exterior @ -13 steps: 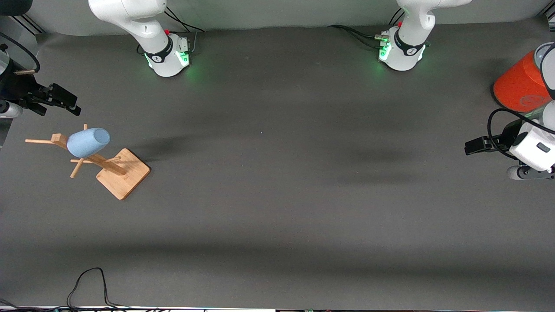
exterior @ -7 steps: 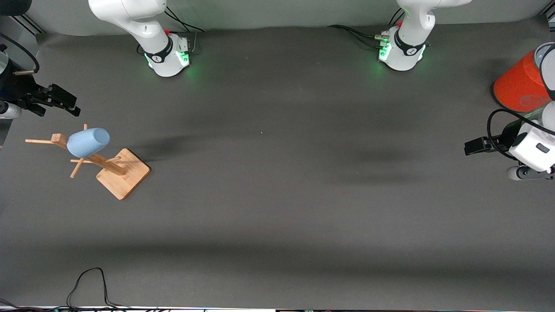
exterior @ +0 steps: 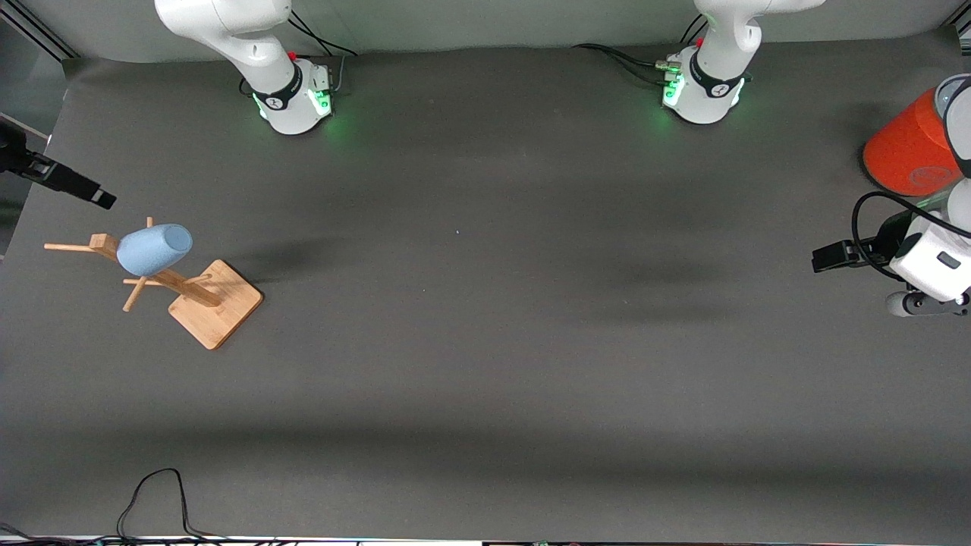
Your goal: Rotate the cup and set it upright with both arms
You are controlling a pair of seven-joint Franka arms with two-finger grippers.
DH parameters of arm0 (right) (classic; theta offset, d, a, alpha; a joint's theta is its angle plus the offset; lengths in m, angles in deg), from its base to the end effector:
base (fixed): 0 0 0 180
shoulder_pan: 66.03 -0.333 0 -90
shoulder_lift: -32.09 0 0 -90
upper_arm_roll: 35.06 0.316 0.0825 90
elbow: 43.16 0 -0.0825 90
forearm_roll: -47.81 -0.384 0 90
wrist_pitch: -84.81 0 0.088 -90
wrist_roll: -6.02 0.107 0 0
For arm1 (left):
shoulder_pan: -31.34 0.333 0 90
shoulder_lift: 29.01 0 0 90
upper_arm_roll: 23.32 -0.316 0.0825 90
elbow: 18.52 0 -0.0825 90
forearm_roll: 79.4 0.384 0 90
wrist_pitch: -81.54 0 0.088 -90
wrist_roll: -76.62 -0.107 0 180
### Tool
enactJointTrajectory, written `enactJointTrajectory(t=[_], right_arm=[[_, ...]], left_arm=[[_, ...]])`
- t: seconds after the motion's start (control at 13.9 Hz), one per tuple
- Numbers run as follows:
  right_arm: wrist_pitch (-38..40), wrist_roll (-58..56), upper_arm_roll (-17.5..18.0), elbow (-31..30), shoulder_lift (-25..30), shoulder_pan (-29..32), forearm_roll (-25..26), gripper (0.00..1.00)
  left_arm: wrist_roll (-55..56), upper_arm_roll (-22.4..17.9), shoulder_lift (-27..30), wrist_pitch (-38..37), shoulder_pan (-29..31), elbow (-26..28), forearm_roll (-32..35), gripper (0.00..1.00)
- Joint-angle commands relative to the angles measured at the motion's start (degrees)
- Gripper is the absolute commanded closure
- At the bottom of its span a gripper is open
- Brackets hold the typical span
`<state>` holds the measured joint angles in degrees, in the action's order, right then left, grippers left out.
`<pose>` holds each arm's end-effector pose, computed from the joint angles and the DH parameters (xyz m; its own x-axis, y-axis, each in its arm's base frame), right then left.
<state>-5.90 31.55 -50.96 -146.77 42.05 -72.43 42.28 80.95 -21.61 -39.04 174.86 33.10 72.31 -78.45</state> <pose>0.4923 -0.0830 0.6024 0.8177 -0.5643 -0.1139 -0.5747 -0.8117 -0.1043 0.6021 0.0035 0.5209 0.9887 0.0752 -0.1299 0.0731 -0.9971 -0.0210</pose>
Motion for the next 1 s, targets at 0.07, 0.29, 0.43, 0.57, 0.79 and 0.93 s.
enactJointTrajectory(t=[0.07, 0.29, 0.43, 0.57, 0.79, 0.93], right_arm=[[1.0, 15.9, -3.3, -0.3, -2.4, 0.0, -5.5, 0.00], [-0.1, 23.1, -6.8, -0.3, -6.2, 0.1, -12.6, 0.00], [-0.9, 24.4, -8.8, -0.3, -9.1, 0.1, -14.6, 0.00], [-1.3, 25.3, -9.2, -1.1, -10.8, 0.0, -16.4, 0.00], [-4.6, 26.6, -9.2, -4.6, -10.7, -0.1, -17.1, 0.00], [-6.3, 26.6, -9.2, -5.9, -10.8, -0.1, -17.8, 0.00]], left_arm=[[-0.5, -0.2, -0.5, -0.1, -0.3, -1.3, 0.1, 0.00], [-0.5, -0.2, 0.0, 0.0, -0.2, -1.4, -0.3, 0.00], [-0.1, -0.2, 0.5, 0.3, -0.2, -1.3, -0.4, 0.00], [-0.1, -0.2, 1.1, 0.3, -0.2, -1.0, -0.4, 0.00], [0.1, -0.2, 2.0, 0.2, -0.2, -1.0, -0.3, 0.00], [0.1, -0.2, 2.6, -0.2, -0.2, -1.0, -0.3, 0.00]])
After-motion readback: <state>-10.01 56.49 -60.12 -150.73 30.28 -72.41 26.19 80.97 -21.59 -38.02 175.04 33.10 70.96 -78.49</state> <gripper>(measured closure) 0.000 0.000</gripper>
